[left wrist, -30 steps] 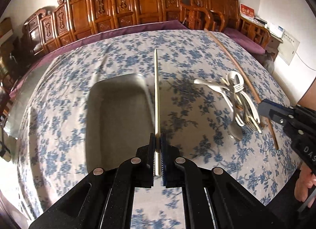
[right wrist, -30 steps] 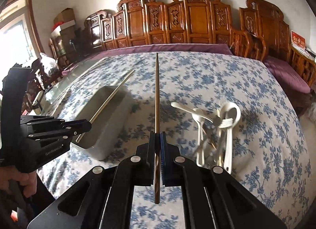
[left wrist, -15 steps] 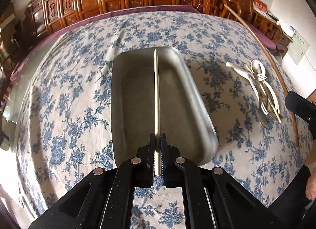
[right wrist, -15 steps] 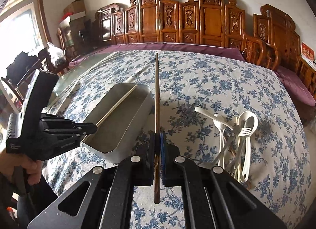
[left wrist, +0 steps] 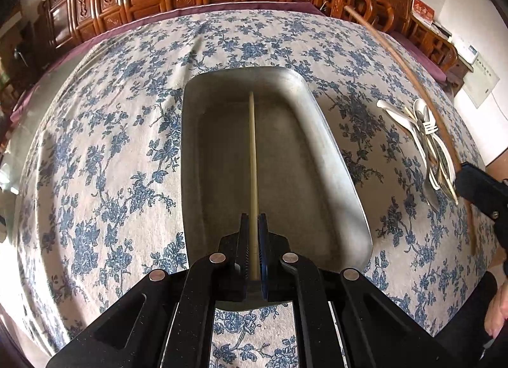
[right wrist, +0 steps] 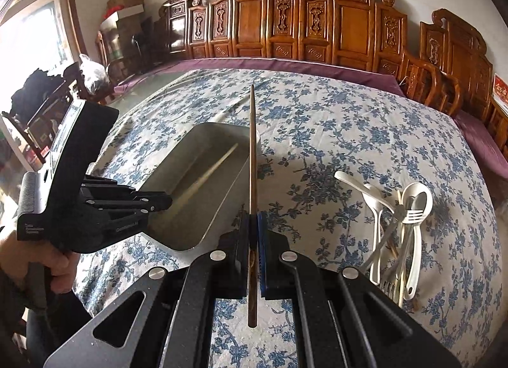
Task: Organize utensils
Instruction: 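Lower the chopstick into the grey tray and open the right tool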
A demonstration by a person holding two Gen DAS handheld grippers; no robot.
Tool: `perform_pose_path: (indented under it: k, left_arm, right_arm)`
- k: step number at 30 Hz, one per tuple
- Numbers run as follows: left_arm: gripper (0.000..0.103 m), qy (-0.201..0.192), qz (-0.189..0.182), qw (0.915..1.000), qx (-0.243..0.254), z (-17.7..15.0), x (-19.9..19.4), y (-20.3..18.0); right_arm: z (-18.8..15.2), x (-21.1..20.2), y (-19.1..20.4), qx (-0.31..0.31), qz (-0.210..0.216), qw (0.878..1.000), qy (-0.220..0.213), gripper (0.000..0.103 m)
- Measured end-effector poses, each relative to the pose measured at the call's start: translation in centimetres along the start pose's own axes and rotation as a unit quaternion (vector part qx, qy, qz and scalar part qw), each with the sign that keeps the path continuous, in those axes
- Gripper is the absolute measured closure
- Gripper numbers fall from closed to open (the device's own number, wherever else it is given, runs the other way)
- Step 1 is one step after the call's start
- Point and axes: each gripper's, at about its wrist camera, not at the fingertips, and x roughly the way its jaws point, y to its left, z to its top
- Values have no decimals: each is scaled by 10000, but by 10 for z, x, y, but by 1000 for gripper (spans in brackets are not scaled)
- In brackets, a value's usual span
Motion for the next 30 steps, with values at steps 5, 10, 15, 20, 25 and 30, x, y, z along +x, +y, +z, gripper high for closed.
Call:
perform_pose_path:
  k: [5, 10, 15, 20, 25, 30]
  left_arm:
    - [83, -219, 35, 9997, -52, -2, -18, 11]
    - [82, -365, 108, 9991, -168, -5, -34, 30]
    - [81, -446, 196, 9984, -290, -9, -46, 51]
    - [77, -536, 255, 9977, -331, -12, -55, 61]
    - [77, -584, 265, 9973, -365, -14, -58, 66]
    - [77, -584, 272, 9973, -360, -14, -58, 67]
  right_arm:
    - [11, 11, 10, 11, 118, 9999, 33, 97]
    - [25, 27, 23, 180, 401, 9990, 68, 97]
    - [38, 48, 35, 403, 661, 9969, 150, 97]
    - [41, 74, 47, 459, 738, 9958, 301, 97]
    - [31, 92, 56, 331, 630, 9963, 477, 97]
    - [21, 99, 54, 319, 518, 9965, 578, 97]
